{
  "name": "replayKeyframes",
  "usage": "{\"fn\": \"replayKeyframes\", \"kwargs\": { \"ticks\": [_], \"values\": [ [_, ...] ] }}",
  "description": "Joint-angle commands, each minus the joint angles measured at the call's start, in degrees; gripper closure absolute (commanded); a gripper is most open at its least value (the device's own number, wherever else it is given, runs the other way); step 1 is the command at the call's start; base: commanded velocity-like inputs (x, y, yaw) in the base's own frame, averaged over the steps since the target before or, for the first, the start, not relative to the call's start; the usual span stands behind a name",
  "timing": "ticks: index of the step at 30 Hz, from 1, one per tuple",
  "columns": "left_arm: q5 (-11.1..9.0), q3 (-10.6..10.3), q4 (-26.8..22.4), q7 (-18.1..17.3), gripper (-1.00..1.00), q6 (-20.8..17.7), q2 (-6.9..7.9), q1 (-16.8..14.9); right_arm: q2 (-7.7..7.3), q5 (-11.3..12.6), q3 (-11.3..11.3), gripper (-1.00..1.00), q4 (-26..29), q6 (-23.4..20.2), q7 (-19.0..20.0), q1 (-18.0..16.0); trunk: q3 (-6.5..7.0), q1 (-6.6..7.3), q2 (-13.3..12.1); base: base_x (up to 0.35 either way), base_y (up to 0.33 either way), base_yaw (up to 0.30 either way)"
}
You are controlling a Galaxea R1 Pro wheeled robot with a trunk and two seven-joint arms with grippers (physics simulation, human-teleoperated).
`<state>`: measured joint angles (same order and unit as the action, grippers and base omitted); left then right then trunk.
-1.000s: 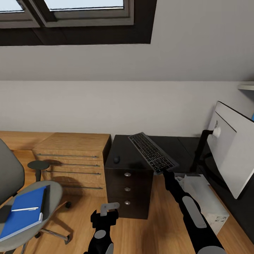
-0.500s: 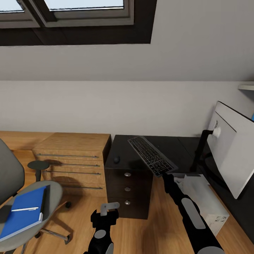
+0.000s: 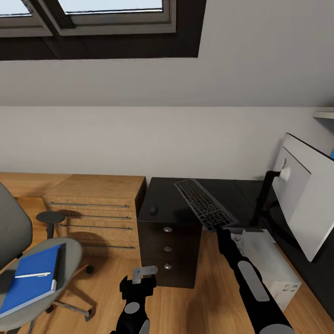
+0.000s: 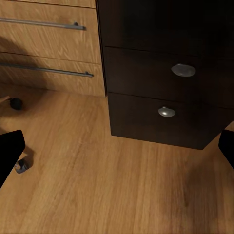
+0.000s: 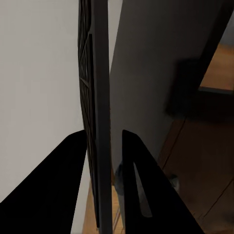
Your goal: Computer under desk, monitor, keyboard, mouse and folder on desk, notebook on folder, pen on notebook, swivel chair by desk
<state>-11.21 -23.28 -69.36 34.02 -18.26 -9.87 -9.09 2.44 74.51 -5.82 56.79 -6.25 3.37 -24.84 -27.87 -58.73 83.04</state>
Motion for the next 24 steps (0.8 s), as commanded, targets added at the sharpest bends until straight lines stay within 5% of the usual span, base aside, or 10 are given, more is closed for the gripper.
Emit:
{"fn": "replayKeyframes", "kwargs": {
  "ticks": [1,12,17,24],
  "values": [
    [-0.39,-0.14,-0.07,0.43,-1.00,-0.20,0.03,-0.05,0.11,0.54,-0.15,1.00,0.00,0.18,0.32,-0.03,-0.06,0.00,0.03,0.000,0.000,0.000],
    [-0.39,-0.34,-0.07,0.43,-1.00,-0.20,0.03,-0.05,3.27,0.50,1.21,1.00,-2.61,7.84,0.54,-0.03,-0.06,0.00,0.03,0.000,0.000,0.000],
    [-0.39,-0.51,-0.07,0.43,-1.00,-0.20,0.03,-0.05,4.99,0.72,6.39,1.00,-6.33,16.73,0.74,-0.03,-0.06,0.00,0.03,0.000,0.000,0.000],
    [-0.45,-0.53,-0.07,0.43,-1.00,-0.20,0.03,-0.04,5.36,1.27,8.64,1.00,-6.91,20.21,0.84,-0.03,-0.06,0.00,0.03,0.000,0.000,0.000]
  ]
}}
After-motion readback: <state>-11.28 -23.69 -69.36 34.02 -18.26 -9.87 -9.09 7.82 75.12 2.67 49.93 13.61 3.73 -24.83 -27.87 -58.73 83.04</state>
